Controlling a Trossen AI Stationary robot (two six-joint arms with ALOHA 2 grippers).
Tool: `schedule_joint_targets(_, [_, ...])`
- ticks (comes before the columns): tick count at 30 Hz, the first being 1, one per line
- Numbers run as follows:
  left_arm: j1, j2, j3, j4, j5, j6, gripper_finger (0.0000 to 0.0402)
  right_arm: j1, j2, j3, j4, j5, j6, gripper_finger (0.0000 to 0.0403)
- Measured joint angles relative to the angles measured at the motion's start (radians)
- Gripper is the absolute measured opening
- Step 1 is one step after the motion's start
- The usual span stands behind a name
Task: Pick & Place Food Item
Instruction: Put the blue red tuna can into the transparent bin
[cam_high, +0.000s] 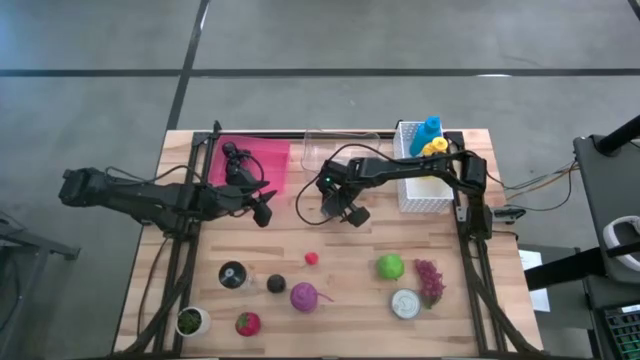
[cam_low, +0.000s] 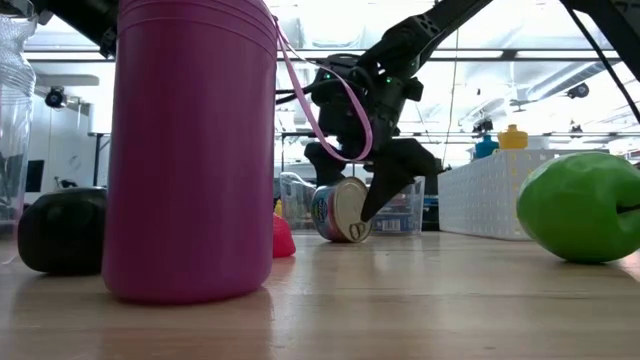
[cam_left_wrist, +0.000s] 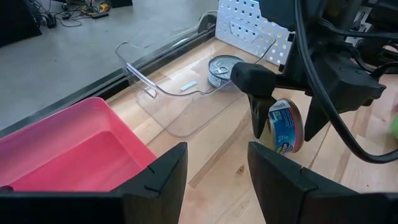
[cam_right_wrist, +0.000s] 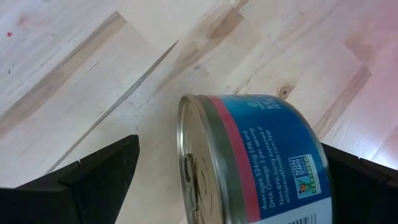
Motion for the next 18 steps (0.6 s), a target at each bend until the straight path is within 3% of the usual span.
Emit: schedule_joint_targets(18, [0.0, 0.0, 0.0, 0.0, 0.0, 0.0, 0.0171, 0.005, 0.0, 0.009, 0.147, 0.002, 0.114, 0.04])
